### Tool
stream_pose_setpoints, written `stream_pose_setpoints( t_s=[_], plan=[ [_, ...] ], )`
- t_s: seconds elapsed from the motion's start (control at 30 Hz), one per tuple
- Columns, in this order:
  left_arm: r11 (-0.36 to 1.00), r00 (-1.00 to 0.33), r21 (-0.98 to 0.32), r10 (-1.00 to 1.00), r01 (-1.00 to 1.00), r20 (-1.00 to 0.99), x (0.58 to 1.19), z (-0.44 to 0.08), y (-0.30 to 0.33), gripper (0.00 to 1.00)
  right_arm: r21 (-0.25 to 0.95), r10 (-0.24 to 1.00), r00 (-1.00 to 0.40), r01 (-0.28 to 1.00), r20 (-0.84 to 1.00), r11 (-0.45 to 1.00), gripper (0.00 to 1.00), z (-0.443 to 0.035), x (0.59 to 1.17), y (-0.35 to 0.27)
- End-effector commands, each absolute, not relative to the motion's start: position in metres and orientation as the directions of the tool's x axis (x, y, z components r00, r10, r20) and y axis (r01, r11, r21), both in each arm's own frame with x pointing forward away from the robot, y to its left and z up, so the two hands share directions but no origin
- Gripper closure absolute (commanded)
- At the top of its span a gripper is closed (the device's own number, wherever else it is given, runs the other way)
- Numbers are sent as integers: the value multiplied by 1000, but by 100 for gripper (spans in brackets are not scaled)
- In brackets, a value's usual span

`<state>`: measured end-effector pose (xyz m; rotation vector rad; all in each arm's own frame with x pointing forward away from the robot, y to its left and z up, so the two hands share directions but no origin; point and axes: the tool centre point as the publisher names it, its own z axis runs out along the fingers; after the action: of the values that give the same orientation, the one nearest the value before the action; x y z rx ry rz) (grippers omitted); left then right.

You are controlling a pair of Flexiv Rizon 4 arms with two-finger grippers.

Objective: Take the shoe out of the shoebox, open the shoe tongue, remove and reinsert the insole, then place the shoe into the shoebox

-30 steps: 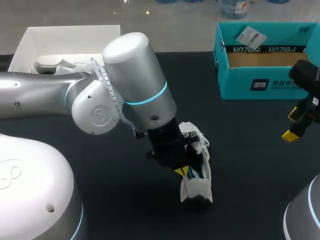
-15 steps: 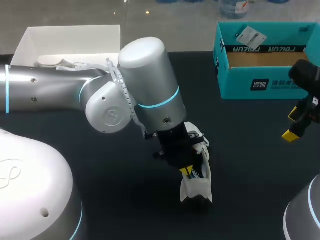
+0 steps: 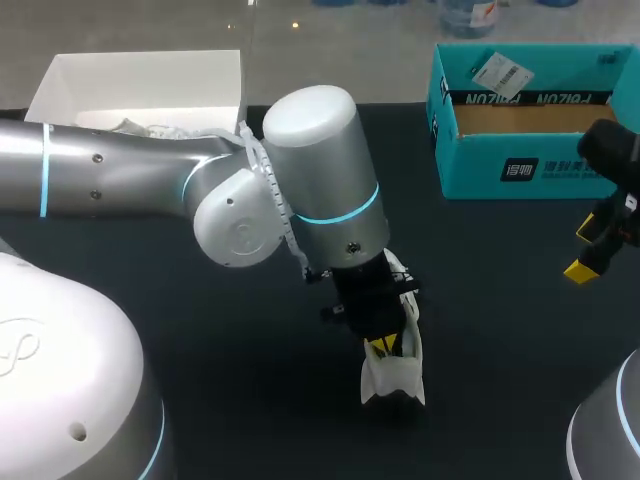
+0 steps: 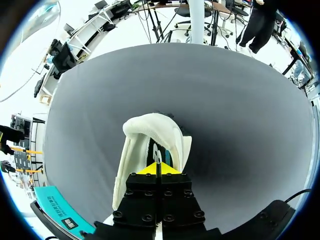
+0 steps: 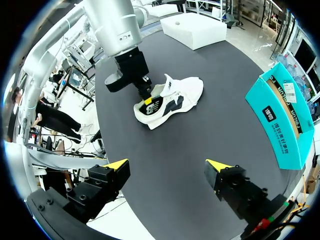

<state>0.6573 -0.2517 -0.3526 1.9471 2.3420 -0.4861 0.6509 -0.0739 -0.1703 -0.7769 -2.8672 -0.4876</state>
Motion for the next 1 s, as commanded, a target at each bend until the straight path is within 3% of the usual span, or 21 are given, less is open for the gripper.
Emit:
stream_pose_setpoints(
  t_s=[0.03, 0.73, 1.0],
  plan=[
    [145, -187, -182, 953, 973, -238, 655, -346, -252, 100, 269, 469, -858, 511, 210, 816, 0, -171, 653, -73],
    [128, -146, -124, 978, 984, -150, 656, -416, -282, 100, 269, 469, -858, 511, 210, 816, 0, -171, 653, -73],
    [122, -135, -99, 982, 988, -132, 654, -411, -276, 100, 269, 469, -858, 511, 210, 816, 0, -171, 653, -73]
  ],
)
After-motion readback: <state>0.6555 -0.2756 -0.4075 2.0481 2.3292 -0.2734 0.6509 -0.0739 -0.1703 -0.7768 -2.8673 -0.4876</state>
